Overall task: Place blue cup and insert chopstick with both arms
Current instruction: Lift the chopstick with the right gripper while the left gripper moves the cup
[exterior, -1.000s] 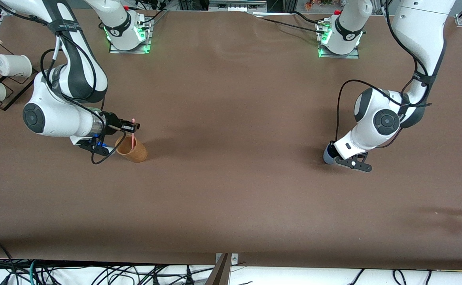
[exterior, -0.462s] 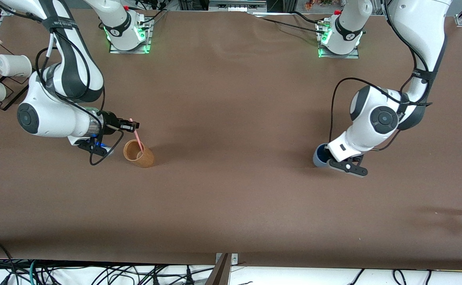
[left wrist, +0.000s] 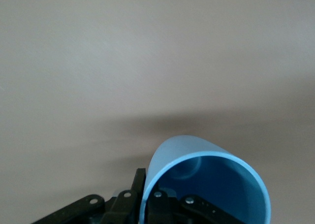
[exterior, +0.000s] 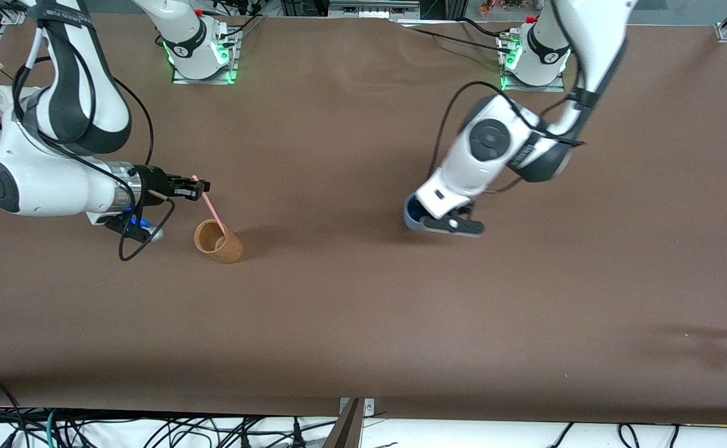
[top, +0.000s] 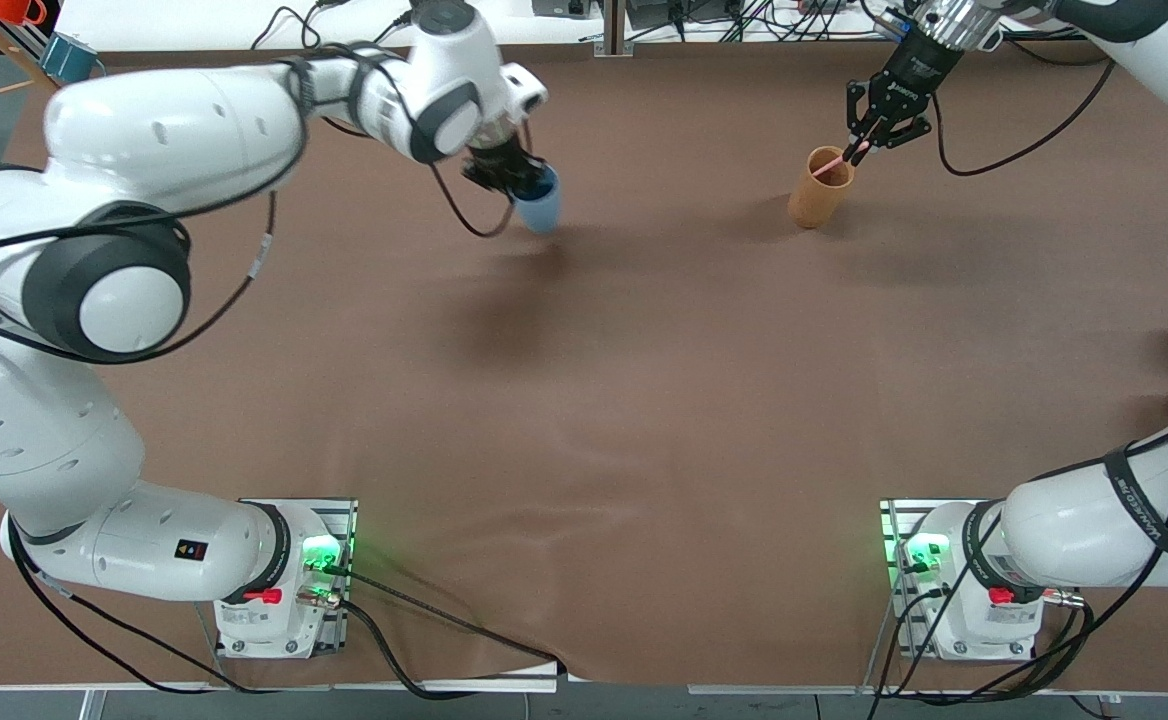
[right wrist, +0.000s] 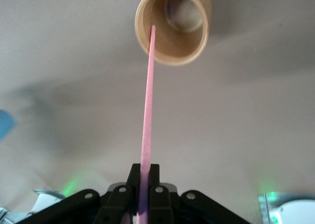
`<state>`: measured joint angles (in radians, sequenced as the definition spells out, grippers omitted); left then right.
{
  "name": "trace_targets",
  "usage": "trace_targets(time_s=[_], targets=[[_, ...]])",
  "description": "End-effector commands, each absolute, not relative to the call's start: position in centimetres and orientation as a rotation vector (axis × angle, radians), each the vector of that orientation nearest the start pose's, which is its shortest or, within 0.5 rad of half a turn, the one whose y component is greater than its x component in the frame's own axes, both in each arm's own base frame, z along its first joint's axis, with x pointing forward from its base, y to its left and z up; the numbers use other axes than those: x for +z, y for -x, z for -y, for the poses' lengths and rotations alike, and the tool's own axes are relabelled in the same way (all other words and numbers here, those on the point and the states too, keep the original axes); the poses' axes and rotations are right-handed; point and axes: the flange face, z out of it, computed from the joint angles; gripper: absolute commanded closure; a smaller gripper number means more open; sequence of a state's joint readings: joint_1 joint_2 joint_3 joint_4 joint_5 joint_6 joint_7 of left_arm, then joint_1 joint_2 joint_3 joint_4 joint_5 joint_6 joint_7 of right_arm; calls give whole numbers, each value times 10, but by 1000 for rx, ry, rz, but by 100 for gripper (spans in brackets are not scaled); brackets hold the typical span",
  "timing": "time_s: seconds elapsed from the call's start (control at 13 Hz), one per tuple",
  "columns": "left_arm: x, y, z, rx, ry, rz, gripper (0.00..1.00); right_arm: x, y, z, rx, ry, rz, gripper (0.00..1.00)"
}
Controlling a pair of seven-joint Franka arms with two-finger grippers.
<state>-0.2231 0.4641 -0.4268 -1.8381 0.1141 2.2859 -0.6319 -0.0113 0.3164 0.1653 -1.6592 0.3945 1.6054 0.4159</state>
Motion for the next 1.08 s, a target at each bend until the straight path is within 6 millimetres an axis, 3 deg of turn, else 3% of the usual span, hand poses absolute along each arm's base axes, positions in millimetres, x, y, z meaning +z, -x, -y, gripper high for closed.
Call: trace_targets(time_s=[0.0, 0.15, 0.23, 0.31, 0.54, 0.62, 0.85, 1.0], targets=[[267, -517, 397, 131, 3220, -37, 100, 452, -594, -129, 734, 2645, -541, 88], [253, -510, 404, 166, 3212, -54, 100, 478, -594, -135, 777, 2601, -604, 88], [249, -507, 407, 177, 3211, -62, 56, 488, -594, -138, 790, 2585, -628, 88], [251, -507, 407, 170, 3216, -61, 1, 494, -593, -142, 807, 2564, -655, 88], [287, -506, 411, 121, 3232, -60, 0, 497, -592, -149, 835, 2523, -703, 90], [307, -500, 412, 139, 3209, -80, 0, 497, -592, -149, 835, 2524, -705, 97], [386, -504, 385, 142, 3120, -64, 0, 498, -591, -151, 835, 2526, -699, 100], [448, -527, 354, 147, 3086, 11, 0, 500, -584, -175, 845, 2548, -668, 100]])
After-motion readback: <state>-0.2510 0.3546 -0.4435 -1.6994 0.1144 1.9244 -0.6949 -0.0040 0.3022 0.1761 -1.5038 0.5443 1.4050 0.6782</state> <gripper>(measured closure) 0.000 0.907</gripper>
